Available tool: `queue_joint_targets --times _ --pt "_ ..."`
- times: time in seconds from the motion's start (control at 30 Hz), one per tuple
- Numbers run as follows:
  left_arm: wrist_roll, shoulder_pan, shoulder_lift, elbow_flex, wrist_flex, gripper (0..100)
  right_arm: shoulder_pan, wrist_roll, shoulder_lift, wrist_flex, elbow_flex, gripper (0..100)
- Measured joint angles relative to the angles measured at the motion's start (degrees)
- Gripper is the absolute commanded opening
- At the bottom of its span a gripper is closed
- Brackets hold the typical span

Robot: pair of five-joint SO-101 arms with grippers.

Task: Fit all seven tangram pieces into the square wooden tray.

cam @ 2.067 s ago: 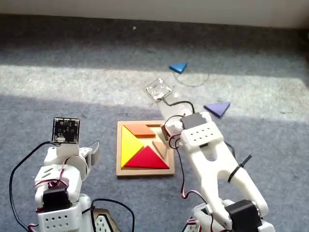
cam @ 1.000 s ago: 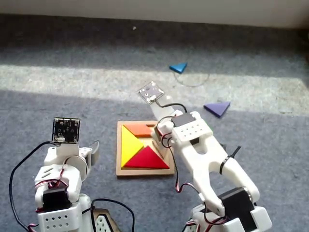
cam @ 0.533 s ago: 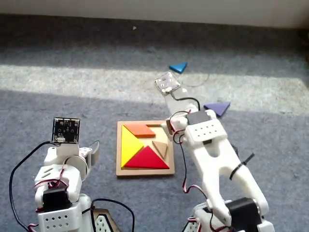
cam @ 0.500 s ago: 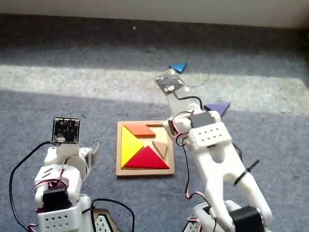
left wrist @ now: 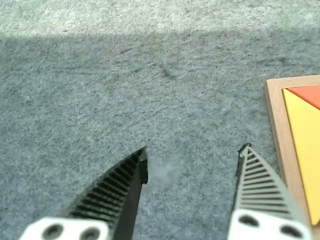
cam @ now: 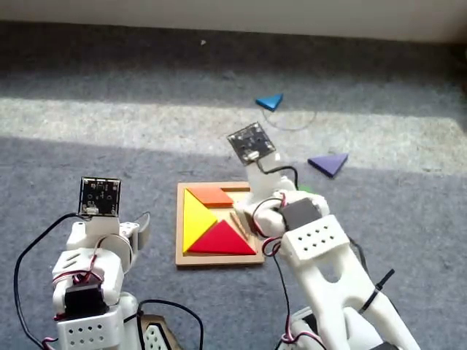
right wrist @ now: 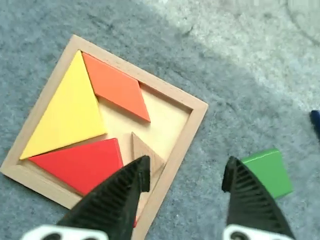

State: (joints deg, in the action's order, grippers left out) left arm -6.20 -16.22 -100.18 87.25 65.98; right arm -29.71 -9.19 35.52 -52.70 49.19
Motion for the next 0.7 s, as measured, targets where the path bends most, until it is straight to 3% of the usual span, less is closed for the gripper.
queue_joint_targets --times 0.33,0.7 --pt "0.0 0.0 0.0 0.0 0.0 29 -2.5 -2.7 -9.0 11.6 4.0 25.9" --pt "0.0 0.0 0.0 0.0 0.0 29 -4.0 -5.4 -17.7 12.3 4.0 25.9"
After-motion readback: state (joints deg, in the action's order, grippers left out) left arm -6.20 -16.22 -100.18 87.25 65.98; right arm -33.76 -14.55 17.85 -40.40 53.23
